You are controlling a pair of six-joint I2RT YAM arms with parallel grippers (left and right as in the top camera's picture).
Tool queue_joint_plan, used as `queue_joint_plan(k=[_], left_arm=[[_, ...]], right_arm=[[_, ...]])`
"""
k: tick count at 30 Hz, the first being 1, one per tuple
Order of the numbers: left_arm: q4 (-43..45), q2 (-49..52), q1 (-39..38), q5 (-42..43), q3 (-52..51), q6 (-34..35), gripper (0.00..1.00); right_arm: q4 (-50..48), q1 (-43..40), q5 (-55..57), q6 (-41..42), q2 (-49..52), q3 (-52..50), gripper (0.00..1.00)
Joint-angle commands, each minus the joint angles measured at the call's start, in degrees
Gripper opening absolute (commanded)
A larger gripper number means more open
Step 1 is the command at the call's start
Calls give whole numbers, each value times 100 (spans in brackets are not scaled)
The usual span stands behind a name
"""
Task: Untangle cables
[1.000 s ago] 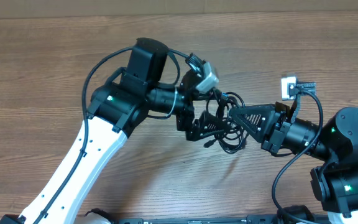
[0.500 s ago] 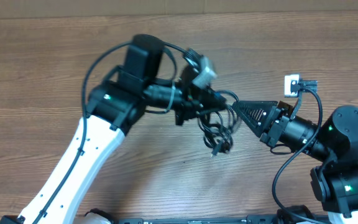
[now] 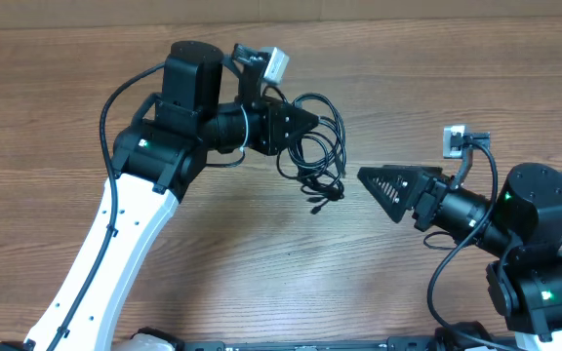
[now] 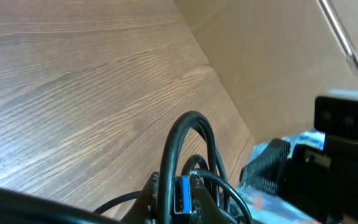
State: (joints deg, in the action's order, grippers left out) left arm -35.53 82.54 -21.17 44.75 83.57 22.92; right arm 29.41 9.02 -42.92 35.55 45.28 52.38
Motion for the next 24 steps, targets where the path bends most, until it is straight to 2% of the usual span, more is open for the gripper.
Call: queue_joint_plan(k=[1, 3, 8, 15, 16, 17, 20, 22, 24], left_arm=[[177, -31, -205, -4, 59, 503, 4], [321, -31, -348, -42, 57, 568, 4], [686, -31, -590, -31, 57, 586, 4], [713, -31, -848, 293, 57, 584, 4], [710, -31, -848, 291, 57, 581, 4], [708, -31, -848, 260, 57, 577, 4], [647, -31, -800, -164, 57, 584, 4], [533, -31, -800, -522, 59, 584, 4], [420, -31, -798, -800, 57, 584, 4]], right_arm=[[-33, -9, -184, -153, -42, 111, 85], [-35, -9, -291, -153, -42, 111, 78], [-35, -9, -424, -323, -39, 111, 70], [317, -9, 831, -402, 243, 111, 64], [332, -9, 857, -387, 323, 111, 66], [330, -9, 855, -317, 367, 111, 75], [225, -9, 573, -216, 341, 111, 94], [151, -9, 380, -219, 302, 111, 100], [133, -9, 295, -221, 251, 111, 100]])
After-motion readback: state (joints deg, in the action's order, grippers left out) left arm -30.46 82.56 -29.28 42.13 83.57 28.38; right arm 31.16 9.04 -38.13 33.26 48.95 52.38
